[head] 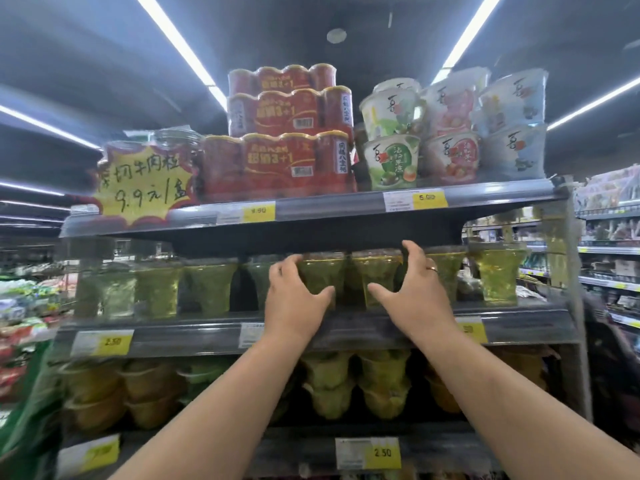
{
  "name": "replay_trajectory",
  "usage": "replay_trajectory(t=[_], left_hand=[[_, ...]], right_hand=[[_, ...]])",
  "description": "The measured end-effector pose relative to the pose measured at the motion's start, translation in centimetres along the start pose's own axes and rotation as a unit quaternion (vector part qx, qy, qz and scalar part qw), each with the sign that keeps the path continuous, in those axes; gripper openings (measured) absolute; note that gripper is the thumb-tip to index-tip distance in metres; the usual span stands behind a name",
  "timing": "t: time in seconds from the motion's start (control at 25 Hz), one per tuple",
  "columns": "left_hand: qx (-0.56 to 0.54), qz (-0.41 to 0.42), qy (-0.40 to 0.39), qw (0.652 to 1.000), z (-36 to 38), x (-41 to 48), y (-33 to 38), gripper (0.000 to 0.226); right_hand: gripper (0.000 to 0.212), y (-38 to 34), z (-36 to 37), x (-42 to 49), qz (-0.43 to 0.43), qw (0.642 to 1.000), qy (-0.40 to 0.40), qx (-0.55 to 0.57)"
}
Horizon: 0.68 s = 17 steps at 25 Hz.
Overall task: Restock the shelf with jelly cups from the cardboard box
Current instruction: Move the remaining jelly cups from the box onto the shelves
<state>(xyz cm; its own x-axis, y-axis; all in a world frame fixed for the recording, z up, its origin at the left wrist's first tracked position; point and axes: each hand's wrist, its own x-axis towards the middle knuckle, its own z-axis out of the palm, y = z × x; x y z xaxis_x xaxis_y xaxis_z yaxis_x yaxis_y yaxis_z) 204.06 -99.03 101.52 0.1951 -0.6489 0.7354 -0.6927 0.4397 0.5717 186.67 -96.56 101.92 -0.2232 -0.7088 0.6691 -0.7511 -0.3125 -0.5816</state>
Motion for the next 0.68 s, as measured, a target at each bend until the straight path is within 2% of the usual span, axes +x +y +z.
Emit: replay_trajectory(t=[0.12,0.32,0.44,0.56,0.64,0.68], left_hand=[[0.026,0.003,-0.036,0.999,-0.1,0.9,-0.1,0.069],[0.009,0.030,-0.059,0.998,0.1,0.8,-0.8,0.063],[-0.028,0.071,-0.076,0.994,-0.8,0.4,-1.9,0.067],[-0.040,0.141,0.001,0.989,-3.1,0.8,-4.2,0.053],[-0.020,0.168,0.084,0.982,-5.0,1.9,-6.2,0.045],[-0.010,0.160,0.104,0.981,-5.9,2.7,-7.4,0.045]], right_hand=[[0.097,-1.2,1.5,1.1,0.060,0.998,0.017,-0.022],[0.083,-1.6,3.6,1.5,0.086,0.992,0.060,-0.074],[0.093,-1.4,3.8,1.1,0.094,0.991,0.057,-0.077],[0.094,-2.2,3.7,-0.2,0.096,0.987,0.115,-0.057],[0.081,-3.3,4.3,-1.9,0.045,0.982,0.182,-0.031],[0.073,-4.3,4.9,-2.7,0.006,0.982,0.189,-0.021]])
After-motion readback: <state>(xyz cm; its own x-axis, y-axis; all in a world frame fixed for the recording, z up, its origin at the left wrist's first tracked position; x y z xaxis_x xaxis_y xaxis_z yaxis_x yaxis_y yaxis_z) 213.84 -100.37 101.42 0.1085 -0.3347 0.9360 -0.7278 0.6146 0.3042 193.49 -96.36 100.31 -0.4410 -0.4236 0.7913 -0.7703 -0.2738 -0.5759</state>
